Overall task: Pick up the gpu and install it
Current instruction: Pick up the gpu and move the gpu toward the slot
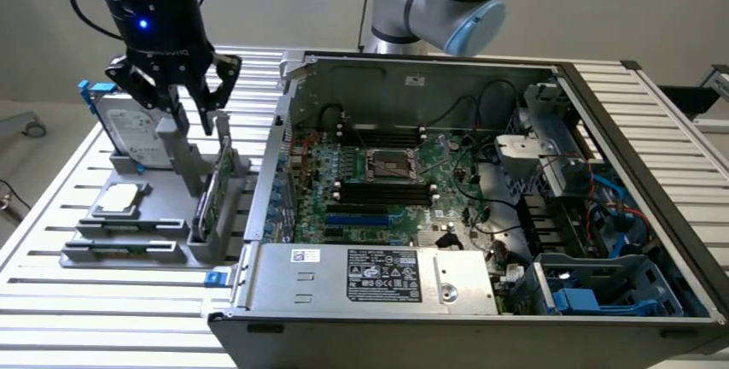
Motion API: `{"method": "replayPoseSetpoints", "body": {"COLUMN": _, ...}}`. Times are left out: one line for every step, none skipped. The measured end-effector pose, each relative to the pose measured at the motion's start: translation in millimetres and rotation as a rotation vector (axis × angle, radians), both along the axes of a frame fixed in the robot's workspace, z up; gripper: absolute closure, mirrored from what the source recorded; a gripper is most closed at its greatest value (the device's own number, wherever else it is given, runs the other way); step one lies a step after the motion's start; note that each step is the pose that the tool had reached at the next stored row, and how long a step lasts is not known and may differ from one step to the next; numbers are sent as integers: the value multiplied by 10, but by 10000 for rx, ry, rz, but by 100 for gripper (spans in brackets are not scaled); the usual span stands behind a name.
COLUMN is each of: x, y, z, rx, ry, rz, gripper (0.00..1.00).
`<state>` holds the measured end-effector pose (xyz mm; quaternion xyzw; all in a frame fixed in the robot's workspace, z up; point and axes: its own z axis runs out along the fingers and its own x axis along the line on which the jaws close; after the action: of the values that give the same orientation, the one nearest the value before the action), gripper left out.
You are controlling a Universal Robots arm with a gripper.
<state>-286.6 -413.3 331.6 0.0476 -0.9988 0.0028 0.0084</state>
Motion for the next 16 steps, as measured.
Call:
{"method": "replayPoseSetpoints", "body": {"x": 0, "y": -11, "z": -18, "rx": 0, "ry": -1, "rz": -18, "gripper": 64}}
{"method": "replayPoseSetpoints", "body": {"x": 0, "y": -22, "z": -36, "rx": -1, "ry": -1, "rz": -34, "gripper": 64}}
{"method": "replayPoseSetpoints", "body": {"x": 0, "y": -33, "z": -55, "rx": 0, "ry": -2, "rz": -52, "gripper": 64}}
{"method": "replayPoseSetpoints", "body": {"x": 0, "y": -41, "z": -74, "rx": 0, "ry": -2, "rz": -70, "gripper": 64}}
{"method": "replayPoseSetpoints", "body": {"x": 0, "y": -49, "z": -91, "rx": 0, "ry": -2, "rz": -90, "gripper": 64}}
{"method": "replayPoseSetpoints", "body": {"x": 0, "y": -58, "z": -109, "rx": 0, "ry": -2, "rz": -112, "gripper": 64}}
{"method": "replayPoseSetpoints", "body": {"x": 0, "y": -66, "z": -127, "rx": 0, "ry": -2, "rz": -136, "gripper": 64}}
{"method": "replayPoseSetpoints", "body": {"x": 0, "y": -74, "z": -145, "rx": -1, "ry": -1, "rz": -160, "gripper": 64}}
{"method": "replayPoseSetpoints", "body": {"x": 0, "y": -83, "z": -165, "rx": 0, "ry": -1, "rz": -187, "gripper": 64}}
{"method": "replayPoseSetpoints", "body": {"x": -1, "y": -91, "z": -183, "rx": -1, "ry": -2, "rz": -216, "gripper": 64}}
{"method": "replayPoseSetpoints", "body": {"x": -1, "y": -99, "z": -201, "rx": -1, "ry": -2, "rz": -248, "gripper": 64}}
{"method": "replayPoseSetpoints", "body": {"x": -1, "y": -108, "z": -219, "rx": 0, "ry": -3, "rz": -285, "gripper": 64}}
{"method": "replayPoseSetpoints", "body": {"x": -1, "y": -116, "z": -237, "rx": 0, "ry": -3, "rz": -323, "gripper": 64}}
{"method": "replayPoseSetpoints", "body": {"x": -2, "y": -124, "z": -255, "rx": 0, "ry": -5, "rz": -364, "gripper": 64}}
{"method": "replayPoseSetpoints", "body": {"x": -3, "y": -133, "z": -274, "rx": -1, "ry": -5, "rz": -409, "gripper": 64}}
{"method": "replayPoseSetpoints", "body": {"x": -3, "y": -141, "z": -291, "rx": -1, "ry": -5, "rz": -450, "gripper": 64}}
